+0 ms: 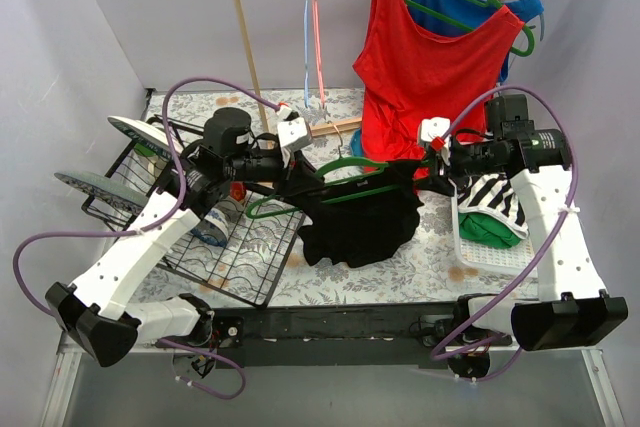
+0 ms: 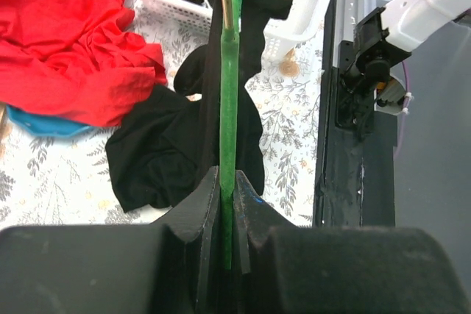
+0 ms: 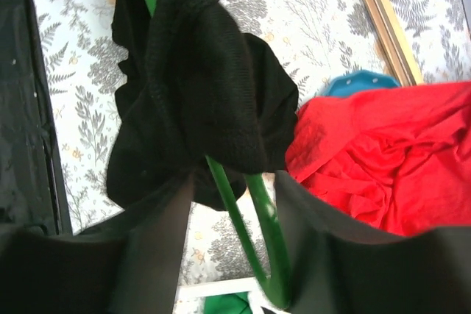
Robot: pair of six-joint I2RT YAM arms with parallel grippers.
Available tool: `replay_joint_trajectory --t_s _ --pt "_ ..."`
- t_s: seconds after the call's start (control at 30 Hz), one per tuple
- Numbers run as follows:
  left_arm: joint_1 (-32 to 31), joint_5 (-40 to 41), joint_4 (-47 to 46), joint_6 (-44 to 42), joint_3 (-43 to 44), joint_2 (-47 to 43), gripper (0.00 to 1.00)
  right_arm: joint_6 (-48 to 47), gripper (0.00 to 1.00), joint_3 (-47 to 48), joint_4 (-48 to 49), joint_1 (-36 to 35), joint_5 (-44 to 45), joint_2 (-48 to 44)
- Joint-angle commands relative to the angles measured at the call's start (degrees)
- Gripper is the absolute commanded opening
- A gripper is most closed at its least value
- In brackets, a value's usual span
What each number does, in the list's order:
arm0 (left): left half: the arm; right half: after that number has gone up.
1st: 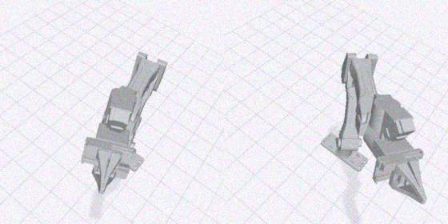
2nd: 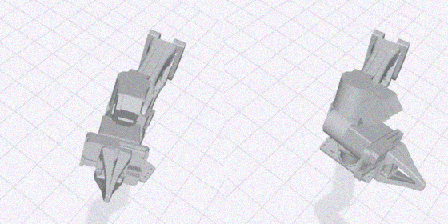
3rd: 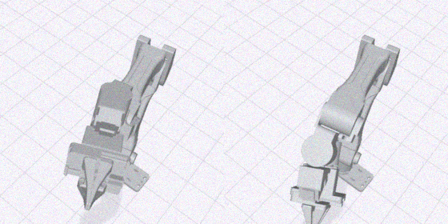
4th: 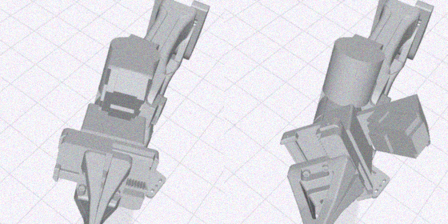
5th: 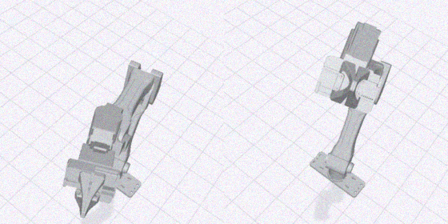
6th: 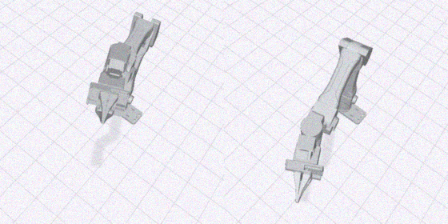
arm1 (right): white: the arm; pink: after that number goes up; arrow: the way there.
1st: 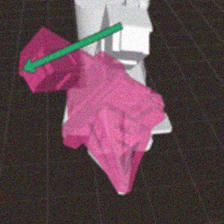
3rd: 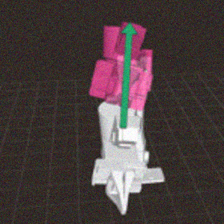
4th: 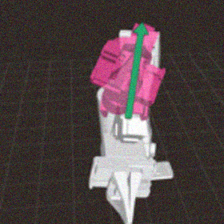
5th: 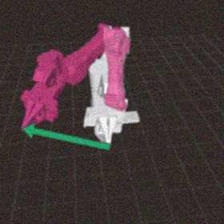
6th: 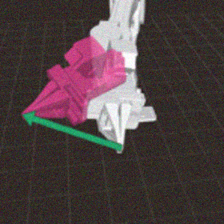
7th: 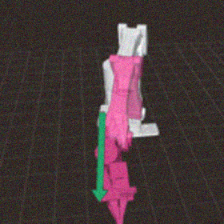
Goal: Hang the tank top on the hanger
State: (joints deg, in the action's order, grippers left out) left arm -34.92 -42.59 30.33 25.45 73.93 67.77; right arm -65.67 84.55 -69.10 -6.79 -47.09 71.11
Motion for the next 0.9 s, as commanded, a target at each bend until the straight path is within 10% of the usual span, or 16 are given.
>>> replay_joint_trajectory --t_s 0.0,0.27,0.43,0.67,0.87 --pt "0.5 -2.8 -0.1 -1.6 4.0 -1.4 0.00 -5.5 0.39 1.4 -5.9 -0.1 -4.1 -1.3" --pt "0.5 -1.4 -0.2 -2.1 5.0 0.2 0.00 -6.7 0.02 -1.0 -6.0 -0.2 -5.0 -5.8" --pt "0.5 1.4 -3.6 0.0 4.1 0.5 0.00 -0.3 0.01 -2.3 -3.3 -0.2 -5.5 -6.7" --pt "0.5 8.1 -7.0 1.8 2.2 -1.8 0.72 13.8 0.01 -9.8 8.3 3.8 6.2 -14.1" --pt "0.5 12.2 -6.5 1.7 0.3 -5.3 0.82 15.8 0.01 -12.7 9.9 15.2 6.7 -14.4"
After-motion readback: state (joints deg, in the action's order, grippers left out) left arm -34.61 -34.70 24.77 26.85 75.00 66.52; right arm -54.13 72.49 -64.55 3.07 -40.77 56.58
